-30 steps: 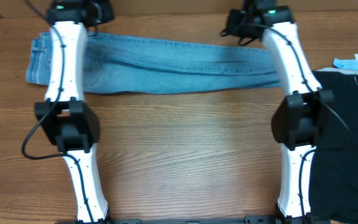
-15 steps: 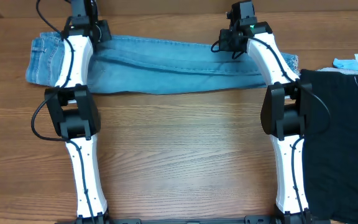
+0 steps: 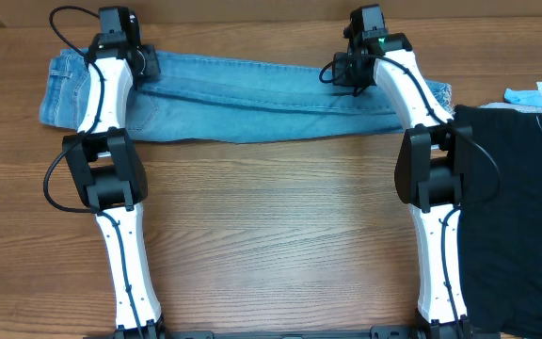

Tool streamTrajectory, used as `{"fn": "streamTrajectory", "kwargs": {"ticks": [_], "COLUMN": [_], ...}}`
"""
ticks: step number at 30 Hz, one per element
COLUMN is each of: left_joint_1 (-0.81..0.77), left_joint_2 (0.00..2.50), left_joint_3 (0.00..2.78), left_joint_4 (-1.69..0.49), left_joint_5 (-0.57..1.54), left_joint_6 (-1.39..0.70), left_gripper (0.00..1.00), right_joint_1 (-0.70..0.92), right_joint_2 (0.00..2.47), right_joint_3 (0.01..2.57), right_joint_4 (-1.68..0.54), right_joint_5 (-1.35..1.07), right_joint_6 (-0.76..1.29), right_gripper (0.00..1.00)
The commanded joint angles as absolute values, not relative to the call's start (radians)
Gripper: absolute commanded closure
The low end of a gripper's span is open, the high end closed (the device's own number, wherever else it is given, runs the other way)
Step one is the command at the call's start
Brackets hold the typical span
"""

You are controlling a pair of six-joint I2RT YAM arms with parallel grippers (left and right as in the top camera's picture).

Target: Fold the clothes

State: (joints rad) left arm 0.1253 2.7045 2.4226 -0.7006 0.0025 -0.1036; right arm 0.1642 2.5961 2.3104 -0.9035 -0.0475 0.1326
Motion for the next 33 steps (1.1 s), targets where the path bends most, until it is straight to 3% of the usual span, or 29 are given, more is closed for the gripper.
{"fn": "streamTrajectory", "kwargs": {"ticks": [1,10,16,22,27,29,32,33], "left_joint_1": [0.127,0.131,0.171,0.170,0.173,0.185,0.274,0.306], "left_joint_2": [2.772,2.766,2.717,2.384,2.066,1.967,1.890,1.889], "left_joint_3": [2.411,2.411,2.411,2.411,2.411,2.411,2.411,2.411], "left_joint_4": [-0.818,-1.172,-1.264,-1.273,-1.359,-1.388,-1.464,-1.491], "left_joint_5": [-0.037,-0.115,-0.112,-0.087,-0.086,-0.086,-0.074,-0.056], "left_joint_6": [-0.083,-0.060,-0.059,-0.091,-0.245,-0.312,-0.390,-0.390], "left_gripper": [0.96,0.96,0.96,0.96,0.96,0.96,0.89,0.82], "right_joint_1": [0.165,0.170,0.250,0.374,0.377,0.385,0.437,0.453], "right_joint_2": [2.609,2.609,2.609,2.606,2.493,2.436,2.404,2.404], "right_joint_3": [2.308,2.308,2.308,2.323,2.490,2.522,2.522,2.521], "right_joint_4": [-0.940,-1.240,-1.358,-1.393,-1.476,-1.515,-1.512,-1.489], "right_joint_5": [-0.046,-0.046,-0.046,-0.009,-0.039,-0.208,-0.290,-0.290], "right_joint_6": [0.130,0.185,0.199,0.340,0.137,-0.057,-0.183,-0.186], "right_gripper": [0.96,0.96,0.96,0.96,0.96,0.89,0.67,0.30]}}
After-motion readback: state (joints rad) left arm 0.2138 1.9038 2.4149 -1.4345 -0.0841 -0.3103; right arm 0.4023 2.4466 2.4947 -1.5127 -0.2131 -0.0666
